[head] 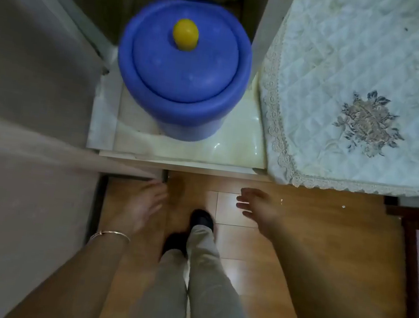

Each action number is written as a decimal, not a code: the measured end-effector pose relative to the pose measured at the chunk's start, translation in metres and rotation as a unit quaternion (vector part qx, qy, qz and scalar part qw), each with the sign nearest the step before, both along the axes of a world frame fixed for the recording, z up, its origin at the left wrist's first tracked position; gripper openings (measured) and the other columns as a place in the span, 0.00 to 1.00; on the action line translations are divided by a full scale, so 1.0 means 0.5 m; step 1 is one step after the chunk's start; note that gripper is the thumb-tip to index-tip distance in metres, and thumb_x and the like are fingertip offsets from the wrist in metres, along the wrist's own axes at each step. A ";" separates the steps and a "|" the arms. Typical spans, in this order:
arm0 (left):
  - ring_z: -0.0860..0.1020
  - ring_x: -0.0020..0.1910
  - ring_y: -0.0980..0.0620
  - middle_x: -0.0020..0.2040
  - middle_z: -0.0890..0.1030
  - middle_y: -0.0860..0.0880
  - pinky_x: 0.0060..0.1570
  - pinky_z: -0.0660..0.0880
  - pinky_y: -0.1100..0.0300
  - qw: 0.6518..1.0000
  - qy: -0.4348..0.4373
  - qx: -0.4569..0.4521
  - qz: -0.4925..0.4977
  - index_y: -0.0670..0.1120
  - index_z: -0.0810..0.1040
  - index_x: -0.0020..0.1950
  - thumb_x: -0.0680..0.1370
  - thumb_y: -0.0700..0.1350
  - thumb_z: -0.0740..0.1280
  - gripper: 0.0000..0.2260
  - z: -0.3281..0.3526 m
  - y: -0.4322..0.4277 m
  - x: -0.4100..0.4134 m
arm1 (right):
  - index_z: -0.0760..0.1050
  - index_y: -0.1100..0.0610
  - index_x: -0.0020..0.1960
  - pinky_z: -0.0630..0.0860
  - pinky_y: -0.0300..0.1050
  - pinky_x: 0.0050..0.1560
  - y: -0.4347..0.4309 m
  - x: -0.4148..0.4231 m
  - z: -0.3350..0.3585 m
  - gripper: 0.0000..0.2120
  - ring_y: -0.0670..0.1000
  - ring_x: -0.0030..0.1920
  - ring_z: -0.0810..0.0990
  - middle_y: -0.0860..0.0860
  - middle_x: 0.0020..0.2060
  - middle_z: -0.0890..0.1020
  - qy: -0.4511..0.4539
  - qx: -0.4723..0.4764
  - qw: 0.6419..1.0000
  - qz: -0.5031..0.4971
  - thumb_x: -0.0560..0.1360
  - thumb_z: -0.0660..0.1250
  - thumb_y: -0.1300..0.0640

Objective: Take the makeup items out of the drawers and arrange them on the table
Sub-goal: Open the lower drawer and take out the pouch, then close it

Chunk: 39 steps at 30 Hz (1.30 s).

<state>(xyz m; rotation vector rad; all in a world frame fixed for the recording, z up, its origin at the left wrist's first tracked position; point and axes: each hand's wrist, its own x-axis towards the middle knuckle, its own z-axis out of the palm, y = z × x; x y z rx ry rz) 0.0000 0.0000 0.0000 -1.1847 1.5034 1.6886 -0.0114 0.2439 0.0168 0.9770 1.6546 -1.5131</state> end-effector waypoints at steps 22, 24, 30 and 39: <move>0.75 0.60 0.48 0.62 0.77 0.45 0.67 0.68 0.50 0.998 0.014 0.050 0.031 0.42 0.71 0.61 0.79 0.36 0.57 0.12 0.012 -0.024 0.092 | 0.65 0.59 0.69 0.69 0.55 0.67 -0.030 0.120 -0.001 0.18 0.59 0.62 0.74 0.58 0.62 0.74 -0.008 -0.024 0.992 -0.120 0.79 0.54 0.65; 0.78 0.57 0.50 0.58 0.80 0.47 0.65 0.71 0.52 0.997 0.033 0.012 -0.071 0.44 0.75 0.58 0.78 0.38 0.59 0.11 0.073 -0.023 0.130 | 0.68 0.58 0.67 0.71 0.53 0.63 -0.034 0.157 0.046 0.17 0.56 0.57 0.77 0.59 0.60 0.76 0.031 0.069 0.997 0.017 0.78 0.57 0.63; 0.78 0.51 0.59 0.53 0.79 0.57 0.49 0.72 0.71 0.873 0.330 -0.254 -0.253 0.54 0.77 0.52 0.78 0.41 0.61 0.10 0.211 -0.055 0.137 | 0.78 0.50 0.50 0.72 0.30 0.41 -0.034 0.160 0.169 0.07 0.44 0.44 0.78 0.43 0.44 0.82 0.322 0.258 0.901 0.133 0.76 0.63 0.58; 0.71 0.62 0.43 0.63 0.76 0.43 0.63 0.66 0.50 0.723 0.287 -0.381 -0.500 0.44 0.71 0.64 0.79 0.51 0.56 0.17 0.137 -0.072 0.104 | 0.77 0.61 0.58 0.70 0.48 0.55 -0.032 0.138 0.131 0.14 0.59 0.56 0.74 0.60 0.52 0.81 0.293 0.367 0.820 0.328 0.78 0.60 0.56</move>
